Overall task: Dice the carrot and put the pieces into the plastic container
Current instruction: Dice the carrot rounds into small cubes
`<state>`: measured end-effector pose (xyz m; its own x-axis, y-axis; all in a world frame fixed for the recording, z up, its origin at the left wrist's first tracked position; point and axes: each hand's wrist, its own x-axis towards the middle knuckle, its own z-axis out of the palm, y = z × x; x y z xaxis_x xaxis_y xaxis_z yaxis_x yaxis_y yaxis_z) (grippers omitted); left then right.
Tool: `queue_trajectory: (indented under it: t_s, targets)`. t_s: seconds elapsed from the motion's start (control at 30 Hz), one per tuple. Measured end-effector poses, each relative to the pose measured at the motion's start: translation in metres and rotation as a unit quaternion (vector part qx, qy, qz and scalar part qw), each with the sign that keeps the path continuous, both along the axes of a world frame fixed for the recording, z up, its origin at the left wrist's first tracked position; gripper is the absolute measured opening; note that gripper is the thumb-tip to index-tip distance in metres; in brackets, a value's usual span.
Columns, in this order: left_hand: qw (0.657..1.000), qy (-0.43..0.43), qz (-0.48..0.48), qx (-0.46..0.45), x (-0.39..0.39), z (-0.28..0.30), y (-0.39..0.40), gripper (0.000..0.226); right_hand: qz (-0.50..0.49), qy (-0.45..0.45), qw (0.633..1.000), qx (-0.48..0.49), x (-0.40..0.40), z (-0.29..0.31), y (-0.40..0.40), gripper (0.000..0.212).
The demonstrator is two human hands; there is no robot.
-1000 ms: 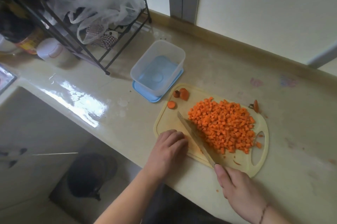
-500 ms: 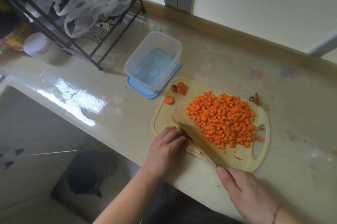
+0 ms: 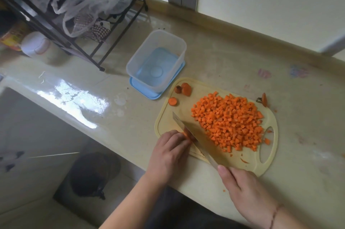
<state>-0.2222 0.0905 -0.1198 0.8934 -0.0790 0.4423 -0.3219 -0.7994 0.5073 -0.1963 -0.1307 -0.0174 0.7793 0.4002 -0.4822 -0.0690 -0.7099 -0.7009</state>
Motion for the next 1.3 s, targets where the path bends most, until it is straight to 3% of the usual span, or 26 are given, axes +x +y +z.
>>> queue_trajectory:
  t_s: [0.23,0.5,0.7,0.8,0.93,1.1,1.3]
  targets:
    - [1.000,0.006,0.013,-0.004,-0.004,-0.005,0.003,0.026,-0.011,0.006,1.000,-0.021,-0.008,-0.008,-0.010,0.085]
    - [1.000,0.010,0.015,0.009,-0.003,0.000,0.004,0.025,0.031,-0.010,0.999,-0.031,0.006,-0.005,0.020,0.065]
    - [0.995,0.051,-0.088,0.018,0.019,0.021,0.029,0.017,-0.094,0.086,0.991,0.030,0.001,0.001,-0.009,0.073]
    - [0.983,0.097,-0.152,0.036,0.038,0.025,0.042,0.027,-0.118,0.116,0.986,0.030,-0.005,-0.005,-0.019,0.079]
    - [0.967,0.112,-0.211,0.084,0.050,0.018,0.051,0.027,-0.139,0.145,0.979,0.028,-0.013,-0.004,-0.019,0.066]
    - [0.973,0.075,-0.202,0.087,0.043,0.015,0.048,0.022,-0.116,0.151,0.981,0.025,-0.012,-0.004,-0.015,0.054]
    - [0.986,0.090,-0.137,0.031,0.030,0.009,0.038,0.019,-0.086,0.145,0.985,0.024,-0.004,-0.005,-0.014,0.054]
